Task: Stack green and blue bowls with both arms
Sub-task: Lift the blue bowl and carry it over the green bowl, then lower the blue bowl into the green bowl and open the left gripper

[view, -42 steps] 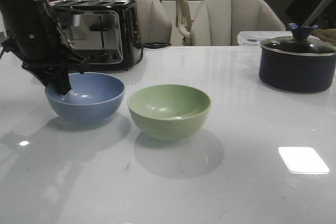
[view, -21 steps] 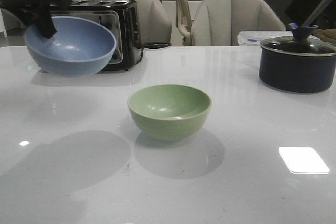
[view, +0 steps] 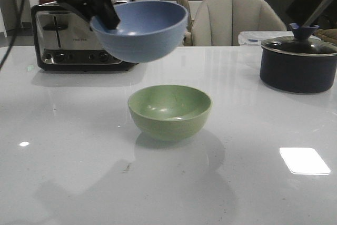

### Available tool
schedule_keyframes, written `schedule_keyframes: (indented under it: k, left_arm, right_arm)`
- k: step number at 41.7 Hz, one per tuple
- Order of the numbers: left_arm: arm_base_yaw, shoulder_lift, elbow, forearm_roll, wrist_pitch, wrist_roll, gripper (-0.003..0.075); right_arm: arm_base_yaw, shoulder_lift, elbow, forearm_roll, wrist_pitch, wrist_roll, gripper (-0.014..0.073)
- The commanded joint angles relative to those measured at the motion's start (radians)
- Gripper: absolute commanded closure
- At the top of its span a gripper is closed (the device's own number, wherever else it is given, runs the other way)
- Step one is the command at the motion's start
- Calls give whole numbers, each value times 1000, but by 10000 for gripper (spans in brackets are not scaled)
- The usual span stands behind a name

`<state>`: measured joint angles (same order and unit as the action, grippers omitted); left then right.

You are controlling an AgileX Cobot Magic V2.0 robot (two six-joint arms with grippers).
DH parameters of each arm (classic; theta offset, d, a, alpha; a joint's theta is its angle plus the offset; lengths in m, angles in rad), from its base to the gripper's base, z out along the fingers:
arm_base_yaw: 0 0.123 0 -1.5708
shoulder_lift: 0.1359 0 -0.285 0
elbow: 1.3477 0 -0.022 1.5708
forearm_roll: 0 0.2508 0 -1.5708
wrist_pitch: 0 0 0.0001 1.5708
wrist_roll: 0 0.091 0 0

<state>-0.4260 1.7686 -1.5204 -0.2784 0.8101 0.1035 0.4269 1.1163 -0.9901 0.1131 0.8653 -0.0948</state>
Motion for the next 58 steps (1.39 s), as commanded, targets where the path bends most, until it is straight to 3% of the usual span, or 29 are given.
schedule_keyframes:
  k: [1,21,25,31,34,50,58]
  left_arm:
    - [-45,-18,-35,-33,-74,5,619]
    - [-88,126,-35,-23,-154,5,601]
    - [-88,138,-35,-23,-156,5,499]
    - [-88,140,-38,-20,-156,5,258]
    - [-88,138,-44,-15,-147,5,206]
    - [-88,-93,-57,109,8,5,209]
    - [-88,-336,91,116,0,5,209]
  right_arm:
    - [-2,-24,-26,-1,-43,-9,110]
    - [-2,-24,-26,-1,-44,-9,110]
    - [-2,-24,-26,-1,-44,-9,110]
    - [-2,-24,-26,-1,-44,-9,110]
    - [-2,-24,-26,-1,-44,-9,110]
    - [-2,-24,-26,-1,-53,-9,110]
    - [-2,-24,-26,-1,-50,-9,110]
